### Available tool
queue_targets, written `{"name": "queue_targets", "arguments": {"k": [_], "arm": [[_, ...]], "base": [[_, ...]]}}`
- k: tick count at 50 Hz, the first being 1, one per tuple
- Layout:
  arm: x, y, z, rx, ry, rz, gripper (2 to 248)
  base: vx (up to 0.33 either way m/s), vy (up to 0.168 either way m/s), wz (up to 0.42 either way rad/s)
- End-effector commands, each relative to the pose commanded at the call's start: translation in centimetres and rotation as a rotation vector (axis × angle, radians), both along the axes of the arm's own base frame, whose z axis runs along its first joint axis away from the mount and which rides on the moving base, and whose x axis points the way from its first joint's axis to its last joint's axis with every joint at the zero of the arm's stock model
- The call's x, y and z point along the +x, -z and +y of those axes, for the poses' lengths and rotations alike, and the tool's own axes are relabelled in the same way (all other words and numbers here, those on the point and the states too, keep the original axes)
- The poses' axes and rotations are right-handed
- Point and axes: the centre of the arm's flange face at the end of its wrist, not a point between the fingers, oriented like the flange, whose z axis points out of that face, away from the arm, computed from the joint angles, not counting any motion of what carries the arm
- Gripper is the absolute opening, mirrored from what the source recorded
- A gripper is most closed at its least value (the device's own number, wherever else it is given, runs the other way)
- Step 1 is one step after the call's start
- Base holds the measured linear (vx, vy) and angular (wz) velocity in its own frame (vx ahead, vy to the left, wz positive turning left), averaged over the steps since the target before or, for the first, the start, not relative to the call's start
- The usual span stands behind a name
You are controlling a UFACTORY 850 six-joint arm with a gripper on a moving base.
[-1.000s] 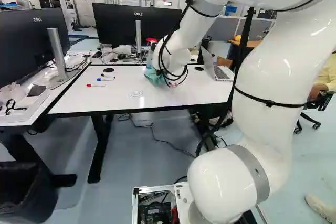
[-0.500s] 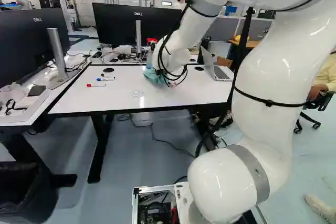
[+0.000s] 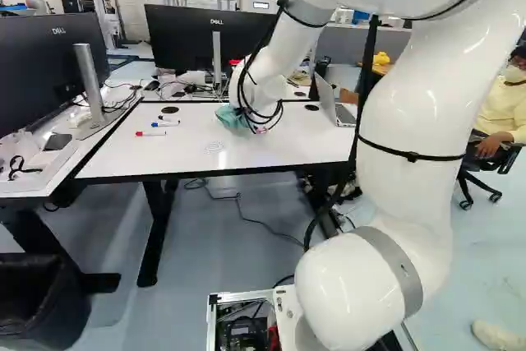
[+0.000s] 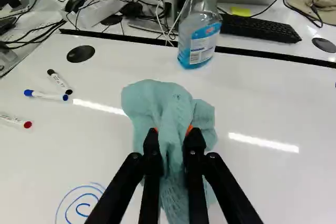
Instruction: Clean the table with the green towel
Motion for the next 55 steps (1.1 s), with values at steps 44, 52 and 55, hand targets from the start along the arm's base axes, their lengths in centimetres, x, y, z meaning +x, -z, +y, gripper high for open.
{"name": "queue_targets", "arguments": {"k": [44, 52, 55], "arm": [[-2.0, -0.3, 6.7, 0.013, -0.132, -0.04, 51], [-2.8, 0.2, 7.4, 0.015, -0.151, -0.043, 51], [-3.1, 0.5, 7.6, 0.014, -0.157, -0.041, 51]], "base": [[0.0, 0.0, 0.0], [0.0, 0.0, 0.0], [0.0, 0.0, 0.0]]}}
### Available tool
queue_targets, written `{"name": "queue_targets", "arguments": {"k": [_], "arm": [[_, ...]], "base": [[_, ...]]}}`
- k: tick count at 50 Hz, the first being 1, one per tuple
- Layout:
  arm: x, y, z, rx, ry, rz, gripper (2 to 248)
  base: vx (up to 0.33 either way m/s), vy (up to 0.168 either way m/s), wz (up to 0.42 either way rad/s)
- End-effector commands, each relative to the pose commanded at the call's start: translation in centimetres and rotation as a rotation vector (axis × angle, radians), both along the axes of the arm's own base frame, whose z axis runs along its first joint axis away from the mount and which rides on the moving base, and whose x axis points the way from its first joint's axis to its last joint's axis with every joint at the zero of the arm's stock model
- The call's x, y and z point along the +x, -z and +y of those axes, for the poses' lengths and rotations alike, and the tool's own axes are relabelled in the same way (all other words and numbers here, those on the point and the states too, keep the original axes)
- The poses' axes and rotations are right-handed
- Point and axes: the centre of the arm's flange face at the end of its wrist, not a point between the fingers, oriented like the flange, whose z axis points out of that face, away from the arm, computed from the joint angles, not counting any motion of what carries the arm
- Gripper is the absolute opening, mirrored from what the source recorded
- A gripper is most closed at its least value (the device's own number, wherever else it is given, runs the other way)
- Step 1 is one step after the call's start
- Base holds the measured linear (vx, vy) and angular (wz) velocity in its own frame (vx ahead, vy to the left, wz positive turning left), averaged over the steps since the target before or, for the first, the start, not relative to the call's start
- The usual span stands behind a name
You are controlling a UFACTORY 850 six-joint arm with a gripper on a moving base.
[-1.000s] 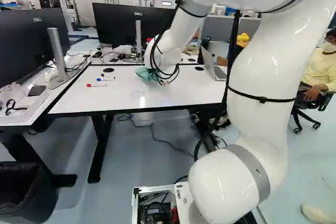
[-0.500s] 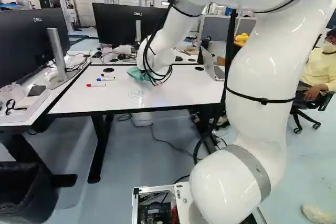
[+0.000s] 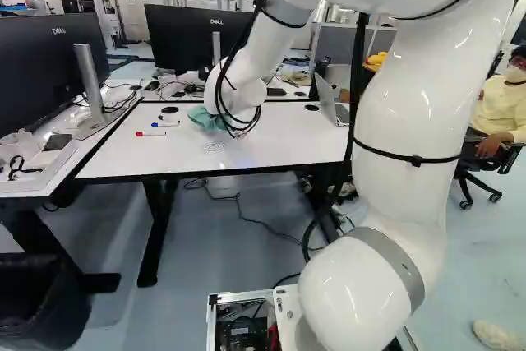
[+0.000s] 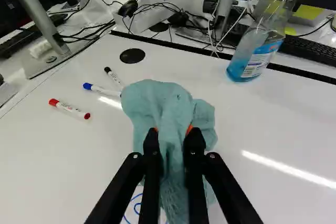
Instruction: Clean the table with the green towel
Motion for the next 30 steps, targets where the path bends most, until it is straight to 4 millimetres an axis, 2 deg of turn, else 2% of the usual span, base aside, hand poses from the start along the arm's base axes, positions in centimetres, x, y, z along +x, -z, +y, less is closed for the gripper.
{"name": "queue_targets", "arguments": {"k": [30], "arm": [[-4.0, 2.8, -0.1, -0.014, -0.031, 0.03, 51]], "base": [[0.0, 0.0, 0.0]]}}
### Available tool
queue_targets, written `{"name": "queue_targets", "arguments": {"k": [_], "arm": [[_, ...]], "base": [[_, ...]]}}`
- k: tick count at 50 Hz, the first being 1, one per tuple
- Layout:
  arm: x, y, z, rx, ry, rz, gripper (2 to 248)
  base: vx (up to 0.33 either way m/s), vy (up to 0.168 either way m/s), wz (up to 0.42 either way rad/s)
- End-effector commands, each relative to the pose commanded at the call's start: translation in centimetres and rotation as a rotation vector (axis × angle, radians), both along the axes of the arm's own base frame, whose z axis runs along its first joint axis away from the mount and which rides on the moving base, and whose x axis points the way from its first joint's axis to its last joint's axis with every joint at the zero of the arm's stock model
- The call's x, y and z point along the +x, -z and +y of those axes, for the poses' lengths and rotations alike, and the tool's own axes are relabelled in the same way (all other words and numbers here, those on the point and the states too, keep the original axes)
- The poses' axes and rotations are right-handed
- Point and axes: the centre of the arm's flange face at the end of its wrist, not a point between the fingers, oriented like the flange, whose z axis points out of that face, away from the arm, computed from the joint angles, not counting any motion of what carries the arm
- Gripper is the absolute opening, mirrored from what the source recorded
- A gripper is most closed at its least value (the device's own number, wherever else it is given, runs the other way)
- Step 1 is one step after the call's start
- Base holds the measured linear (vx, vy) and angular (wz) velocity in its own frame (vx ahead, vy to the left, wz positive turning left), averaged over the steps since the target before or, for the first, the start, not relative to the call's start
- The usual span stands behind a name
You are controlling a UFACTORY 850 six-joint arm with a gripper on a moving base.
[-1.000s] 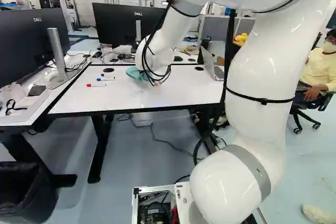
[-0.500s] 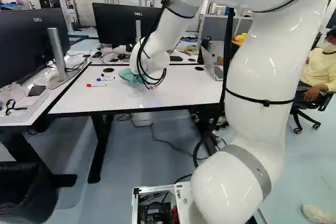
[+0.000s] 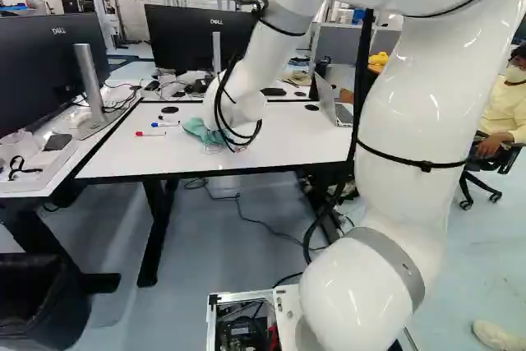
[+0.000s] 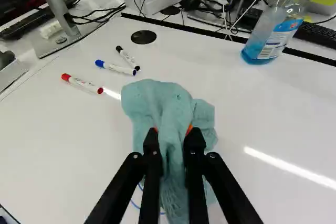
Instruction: Clean the table with the green towel
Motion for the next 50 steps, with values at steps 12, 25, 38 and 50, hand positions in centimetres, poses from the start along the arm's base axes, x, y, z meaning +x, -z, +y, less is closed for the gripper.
{"name": "queue_targets", "arguments": {"k": [12, 25, 38, 50], "arm": [[-0.7, 1.1, -0.3, -0.002, 0.0, 0.004, 51], [-1.6, 2.4, -0.2, -0.011, -0.01, 0.022, 51], [-1.7, 2.8, -0.2, -0.014, -0.011, 0.029, 51], [-1.7, 2.8, -0.2, -0.014, -0.011, 0.029, 51]], "base": [[0.0, 0.0, 0.0], [0.0, 0.0, 0.0], [0.0, 0.0, 0.0], [0.0, 0.0, 0.0]]}}
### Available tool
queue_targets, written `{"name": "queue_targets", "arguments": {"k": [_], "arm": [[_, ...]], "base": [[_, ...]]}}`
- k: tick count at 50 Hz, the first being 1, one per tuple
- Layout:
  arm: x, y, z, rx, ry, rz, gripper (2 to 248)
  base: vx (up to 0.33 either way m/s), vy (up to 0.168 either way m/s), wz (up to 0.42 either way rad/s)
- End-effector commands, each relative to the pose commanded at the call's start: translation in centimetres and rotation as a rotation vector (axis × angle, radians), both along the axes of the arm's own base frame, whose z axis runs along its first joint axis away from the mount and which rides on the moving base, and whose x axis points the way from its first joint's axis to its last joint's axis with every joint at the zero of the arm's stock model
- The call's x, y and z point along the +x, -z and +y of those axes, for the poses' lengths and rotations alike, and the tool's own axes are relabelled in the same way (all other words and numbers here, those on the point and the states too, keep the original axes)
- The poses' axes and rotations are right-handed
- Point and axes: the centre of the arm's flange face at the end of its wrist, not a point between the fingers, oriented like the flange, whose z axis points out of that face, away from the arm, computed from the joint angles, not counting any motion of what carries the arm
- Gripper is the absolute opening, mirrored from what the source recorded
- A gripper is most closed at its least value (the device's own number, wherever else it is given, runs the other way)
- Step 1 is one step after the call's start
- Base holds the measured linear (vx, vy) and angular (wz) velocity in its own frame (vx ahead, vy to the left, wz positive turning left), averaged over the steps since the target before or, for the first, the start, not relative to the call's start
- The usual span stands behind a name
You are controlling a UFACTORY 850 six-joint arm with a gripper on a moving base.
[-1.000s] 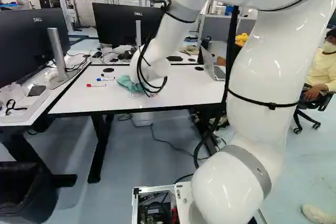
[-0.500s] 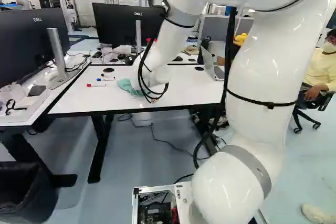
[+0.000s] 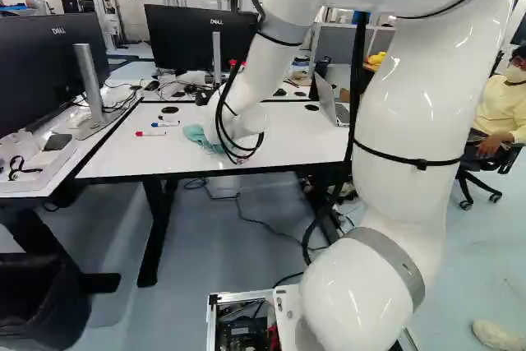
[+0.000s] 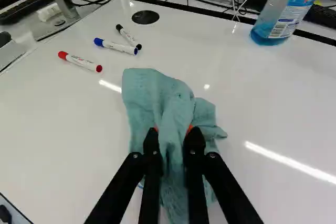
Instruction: Clean the table with the green towel
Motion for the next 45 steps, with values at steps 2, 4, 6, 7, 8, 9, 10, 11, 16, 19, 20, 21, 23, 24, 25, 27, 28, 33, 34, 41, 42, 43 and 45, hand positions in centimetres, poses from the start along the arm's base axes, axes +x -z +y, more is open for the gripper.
{"name": "queue_targets", "arguments": {"k": [2, 4, 6, 7, 8, 9, 10, 11, 16, 19, 20, 21, 23, 24, 25, 27, 28, 33, 34, 41, 42, 43, 45], "arm": [[0.0, 0.0, 0.0, 0.0, 0.0, 0.0, 51], [0.0, 0.0, 0.0, 0.0, 0.0, 0.0, 51], [0.0, 0.0, 0.0, 0.0, 0.0, 0.0, 51], [0.0, 0.0, 0.0, 0.0, 0.0, 0.0, 51], [0.0, 0.0, 0.0, 0.0, 0.0, 0.0, 51], [0.0, 0.0, 0.0, 0.0, 0.0, 0.0, 51], [0.0, 0.0, 0.0, 0.0, 0.0, 0.0, 51], [0.0, 0.0, 0.0, 0.0, 0.0, 0.0, 51], [-0.03, 0.04, -0.01, -0.003, 0.0, 0.005, 51], [-0.04, 0.05, -0.02, -0.003, 0.0, 0.007, 51], [-0.04, 0.05, -0.02, -0.003, 0.0, 0.007, 51], [-0.04, 0.05, -0.02, -0.003, 0.0, 0.007, 51], [-0.04, 0.05, -0.02, -0.003, 0.0, 0.007, 51], [-0.04, 0.05, -0.02, -0.003, 0.0, 0.007, 51], [-0.04, 0.05, -0.02, -0.003, 0.0, 0.007, 51], [-0.04, 0.05, -0.02, -0.003, 0.0, 0.007, 51], [-0.04, 0.05, -0.02, -0.003, 0.0, 0.007, 51], [-0.04, 0.06, -0.02, -0.004, 0.0, 0.008, 51], [-0.04, 0.06, -0.02, -0.004, 0.0, 0.008, 51], [-0.05, 0.07, -0.03, -0.005, 0.0, 0.009, 51], [-0.05, 0.07, -0.03, -0.005, 0.0, 0.009, 51], [-0.05, 0.07, -0.03, -0.005, 0.0, 0.009, 51], [-0.05, 0.07, -0.03, -0.005, 0.0, 0.009, 51]], "base": [[0.0, 0.0, 0.0], [0.0, 0.0, 0.0], [0.0, 0.0, 0.0], [0.0, 0.0, 0.0], [0.0, 0.0, 0.0], [0.0, 0.0, 0.0], [0.0, 0.0, 0.0], [0.0, 0.0, 0.0], [0.0, 0.0, 0.0], [0.0, 0.0, 0.0], [0.0, 0.0, 0.0], [0.0, 0.0, 0.0], [0.0, 0.0, 0.0], [0.0, 0.0, 0.0], [0.0, 0.0, 0.0], [0.0, 0.0, 0.0], [0.0, 0.0, 0.0], [0.0, 0.0, 0.0], [0.0, 0.0, 0.0], [0.0, 0.0, 0.0], [0.0, 0.0, 0.0], [0.0, 0.0, 0.0], [0.0, 0.0, 0.0]]}}
